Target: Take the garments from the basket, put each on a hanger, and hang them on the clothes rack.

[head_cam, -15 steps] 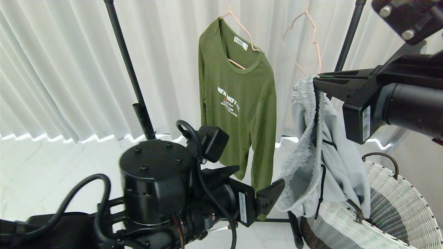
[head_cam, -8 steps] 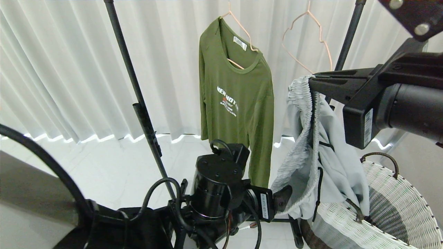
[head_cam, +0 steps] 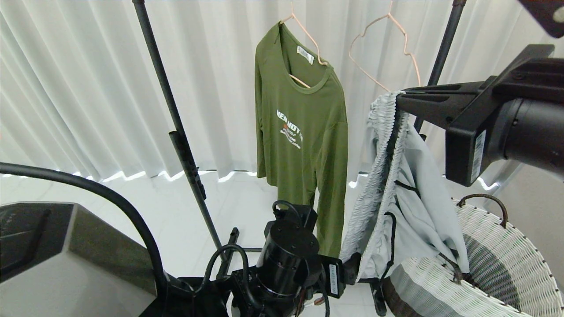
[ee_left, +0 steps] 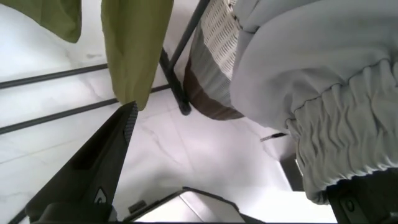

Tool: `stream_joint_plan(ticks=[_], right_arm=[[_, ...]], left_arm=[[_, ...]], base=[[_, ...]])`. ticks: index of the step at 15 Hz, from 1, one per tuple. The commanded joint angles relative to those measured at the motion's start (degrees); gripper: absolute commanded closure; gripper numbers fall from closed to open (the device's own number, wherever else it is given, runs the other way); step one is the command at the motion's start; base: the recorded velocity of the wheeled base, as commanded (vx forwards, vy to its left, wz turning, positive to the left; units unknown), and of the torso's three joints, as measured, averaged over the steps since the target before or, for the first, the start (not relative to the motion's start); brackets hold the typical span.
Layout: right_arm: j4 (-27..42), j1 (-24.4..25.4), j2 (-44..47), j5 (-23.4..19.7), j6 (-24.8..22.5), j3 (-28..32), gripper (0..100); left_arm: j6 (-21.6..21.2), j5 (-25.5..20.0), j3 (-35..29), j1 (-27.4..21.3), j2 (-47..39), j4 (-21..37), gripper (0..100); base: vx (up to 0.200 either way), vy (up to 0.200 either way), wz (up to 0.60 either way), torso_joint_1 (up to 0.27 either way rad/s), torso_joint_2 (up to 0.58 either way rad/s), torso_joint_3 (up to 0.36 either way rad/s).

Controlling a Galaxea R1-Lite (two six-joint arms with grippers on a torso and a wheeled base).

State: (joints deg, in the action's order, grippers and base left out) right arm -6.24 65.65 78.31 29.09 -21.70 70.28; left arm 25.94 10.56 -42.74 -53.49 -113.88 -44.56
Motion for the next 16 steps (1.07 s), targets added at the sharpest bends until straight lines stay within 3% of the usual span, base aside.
stream_joint_plan(ticks=[1, 2, 6, 9, 10, 11, 14, 16], right_arm=[[-0.09, 0.01, -0.18, 0.01, -0.01, -0.05, 100], [-0.09, 0.01, -0.35, 0.09, -0.01, -0.23, 100], [0.09, -0.7, -1.41, 0.27, 0.96, -1.46, 100], [0.09, -2.45, -2.99, 0.18, 2.28, -3.75, 100], [0.0, -3.24, -3.25, 0.27, 3.51, -4.27, 100], [-0.17, -3.51, -3.25, 0.27, 4.21, -4.1, 100], [-1.14, -3.95, -2.99, 0.27, 4.47, -2.78, 100], [-1.93, -4.04, -2.73, 0.27, 4.3, -0.14, 100]], left_arm=[[-0.1, 0.34, 1.26, -0.47, 0.77, -0.62, 0], [-0.28, 0.78, 2.22, -0.91, 0.77, -1.06, 100], [-1.51, 6.32, 7.06, -3.2, 4.02, -1.32, 100], [-11.53, 7.46, 9.69, -1.97, 13.16, -0.53, 100], [-15.13, 7.46, 7.14, 0.85, 19.4, 5.01, 100], [-15.83, 7.55, 3.54, 2.34, 24.5, 11.95, 100], [-15.83, 7.55, -17.46, 4.54, 36.45, 39.46, 100], [-15.83, 8.34, -31.79, 5.15, 37.95, 51.06, 100]], base=[[0.0, 0.0, 0.0, 0.0, 0.0, 0.0], [0.0, 0.0, 0.0, 0.0, 0.0, 0.0], [0.0, 0.0, 0.0, 0.0, 0.0, 0.0], [0.0, 0.0, 0.0, 0.0, 0.0, 0.0], [0.0, 0.0, 0.0, 0.0, 0.0, 0.0], [0.0, 0.0, 0.0, 0.0, 0.0, 0.0], [0.0, 0.0, 0.0, 0.0, 0.0, 0.0], [0.0, 0.0, 0.0, 0.0, 0.0, 0.0]])
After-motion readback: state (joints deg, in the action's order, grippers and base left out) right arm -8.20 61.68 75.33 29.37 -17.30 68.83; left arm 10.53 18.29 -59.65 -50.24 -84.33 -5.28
